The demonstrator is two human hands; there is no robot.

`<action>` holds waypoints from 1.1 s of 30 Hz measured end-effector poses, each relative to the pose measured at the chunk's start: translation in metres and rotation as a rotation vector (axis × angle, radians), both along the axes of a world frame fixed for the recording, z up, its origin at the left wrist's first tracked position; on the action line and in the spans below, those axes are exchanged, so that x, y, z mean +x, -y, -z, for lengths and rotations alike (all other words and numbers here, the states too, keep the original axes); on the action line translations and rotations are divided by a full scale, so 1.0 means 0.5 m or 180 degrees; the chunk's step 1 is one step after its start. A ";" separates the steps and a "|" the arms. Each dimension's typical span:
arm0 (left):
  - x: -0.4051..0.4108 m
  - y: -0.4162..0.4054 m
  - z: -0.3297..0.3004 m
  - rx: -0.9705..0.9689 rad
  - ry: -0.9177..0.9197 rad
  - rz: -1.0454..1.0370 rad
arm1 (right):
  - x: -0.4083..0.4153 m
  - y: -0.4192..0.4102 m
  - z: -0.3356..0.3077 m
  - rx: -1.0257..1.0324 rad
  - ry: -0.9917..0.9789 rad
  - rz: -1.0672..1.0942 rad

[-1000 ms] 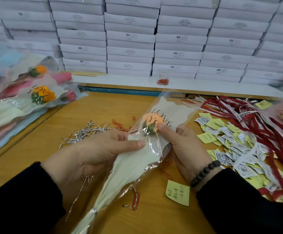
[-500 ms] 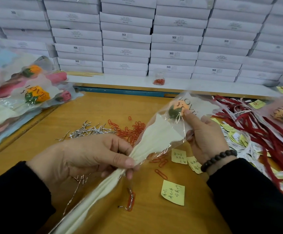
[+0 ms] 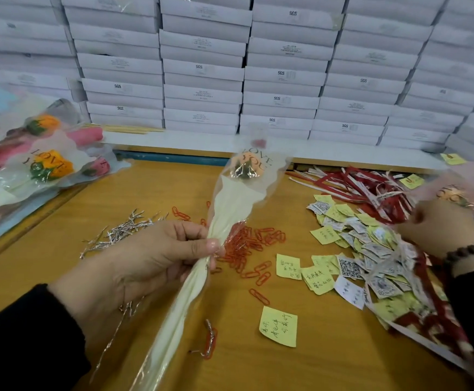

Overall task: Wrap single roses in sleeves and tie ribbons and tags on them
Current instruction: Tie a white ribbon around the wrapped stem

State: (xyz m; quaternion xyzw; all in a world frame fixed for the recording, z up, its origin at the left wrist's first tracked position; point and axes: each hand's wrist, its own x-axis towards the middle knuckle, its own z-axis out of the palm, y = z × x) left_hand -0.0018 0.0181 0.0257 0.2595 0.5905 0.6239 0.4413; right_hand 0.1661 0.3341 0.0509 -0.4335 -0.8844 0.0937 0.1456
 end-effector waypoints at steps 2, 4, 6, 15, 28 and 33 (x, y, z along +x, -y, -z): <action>0.002 -0.003 0.001 0.0027 0.0038 -0.0134 | 0.026 -0.032 0.006 0.0051 0.0506 0.0228; 0.003 -0.005 0.002 0.0038 0.0016 -0.0189 | 0.039 -0.050 0.020 0.0068 0.0942 0.0325; 0.003 -0.006 0.004 0.0031 -0.0030 -0.0261 | 0.044 -0.055 0.035 0.0058 0.1175 0.0354; -0.003 -0.009 0.011 0.0008 -0.0044 -0.0440 | 0.032 -0.046 0.039 0.0351 0.0666 0.0451; -0.003 -0.012 0.013 -0.0082 -0.0071 -0.0591 | -0.007 -0.013 0.036 -0.0783 0.0164 0.0160; 0.002 -0.013 0.012 -0.0074 -0.0069 -0.0644 | -0.002 0.008 0.006 -0.1905 -0.1554 -0.0006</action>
